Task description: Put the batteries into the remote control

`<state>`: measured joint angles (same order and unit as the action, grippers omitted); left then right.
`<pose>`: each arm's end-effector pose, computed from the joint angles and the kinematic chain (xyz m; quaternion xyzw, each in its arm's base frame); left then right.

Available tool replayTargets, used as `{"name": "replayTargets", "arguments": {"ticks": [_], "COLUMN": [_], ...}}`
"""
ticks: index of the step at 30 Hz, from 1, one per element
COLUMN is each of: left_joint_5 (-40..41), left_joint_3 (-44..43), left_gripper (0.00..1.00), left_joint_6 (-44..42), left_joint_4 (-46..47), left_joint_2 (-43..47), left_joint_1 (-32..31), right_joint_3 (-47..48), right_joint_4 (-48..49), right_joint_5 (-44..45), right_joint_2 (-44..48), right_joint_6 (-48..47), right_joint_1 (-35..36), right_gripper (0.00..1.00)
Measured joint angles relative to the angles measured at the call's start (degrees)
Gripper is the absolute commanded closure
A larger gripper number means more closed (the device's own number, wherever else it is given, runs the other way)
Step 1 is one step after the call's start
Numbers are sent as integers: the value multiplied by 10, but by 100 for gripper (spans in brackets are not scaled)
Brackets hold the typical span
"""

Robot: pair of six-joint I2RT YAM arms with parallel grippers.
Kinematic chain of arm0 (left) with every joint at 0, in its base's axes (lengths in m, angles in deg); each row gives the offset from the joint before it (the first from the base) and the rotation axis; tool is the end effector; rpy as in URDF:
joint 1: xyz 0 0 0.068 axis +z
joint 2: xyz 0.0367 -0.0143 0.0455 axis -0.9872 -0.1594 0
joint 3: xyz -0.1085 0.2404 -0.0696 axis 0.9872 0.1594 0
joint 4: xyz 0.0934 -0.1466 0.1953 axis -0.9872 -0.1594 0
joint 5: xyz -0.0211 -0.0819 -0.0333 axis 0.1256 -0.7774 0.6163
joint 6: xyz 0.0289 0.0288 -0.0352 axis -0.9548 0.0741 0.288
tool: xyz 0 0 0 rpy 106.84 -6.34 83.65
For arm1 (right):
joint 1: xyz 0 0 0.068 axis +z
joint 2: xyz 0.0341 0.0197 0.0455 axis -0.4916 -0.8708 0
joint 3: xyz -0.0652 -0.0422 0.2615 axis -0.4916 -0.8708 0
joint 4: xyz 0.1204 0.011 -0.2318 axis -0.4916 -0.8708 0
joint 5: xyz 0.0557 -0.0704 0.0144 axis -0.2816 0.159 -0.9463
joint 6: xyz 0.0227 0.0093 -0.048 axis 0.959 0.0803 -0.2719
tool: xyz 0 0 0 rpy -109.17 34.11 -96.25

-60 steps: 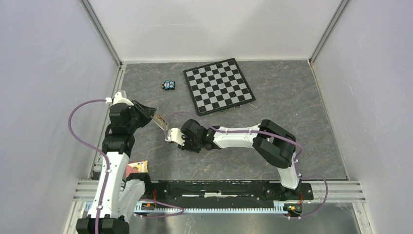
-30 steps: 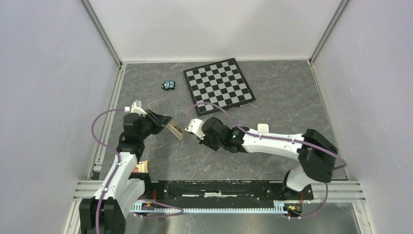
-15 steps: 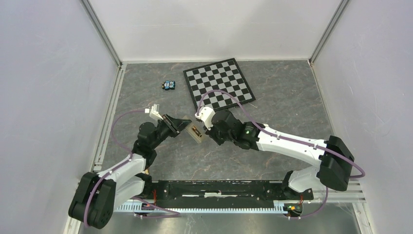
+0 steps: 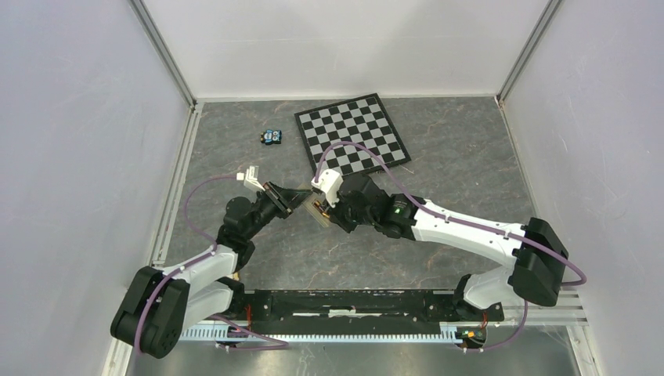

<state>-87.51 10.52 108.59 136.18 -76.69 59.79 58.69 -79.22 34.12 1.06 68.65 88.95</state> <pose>0.1862 -0.0839 0.1898 -0.1435 0.7099 -0.5392 0.4297 0.1608 0.2713 0.2755 -0.4159 0.7982 0.2197 0.3764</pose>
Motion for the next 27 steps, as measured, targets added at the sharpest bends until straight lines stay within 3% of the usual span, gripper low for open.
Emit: {"name": "replayTargets", "arguments": {"ticks": [19,27], "left_joint_5": [-16,-30], "left_joint_3": [7,8], "left_gripper": [98,98], "left_joint_6": [9,30], "left_joint_4": [27,40], "left_joint_2": [1,1], "left_joint_1": [0,0], "right_joint_3": [20,50], "right_joint_4": [13,8], "right_joint_5": [0,-26], "right_joint_2": [-34,-49], "right_joint_6": [7,7], "right_joint_1": [-4,-9], "right_gripper": [86,78]}}
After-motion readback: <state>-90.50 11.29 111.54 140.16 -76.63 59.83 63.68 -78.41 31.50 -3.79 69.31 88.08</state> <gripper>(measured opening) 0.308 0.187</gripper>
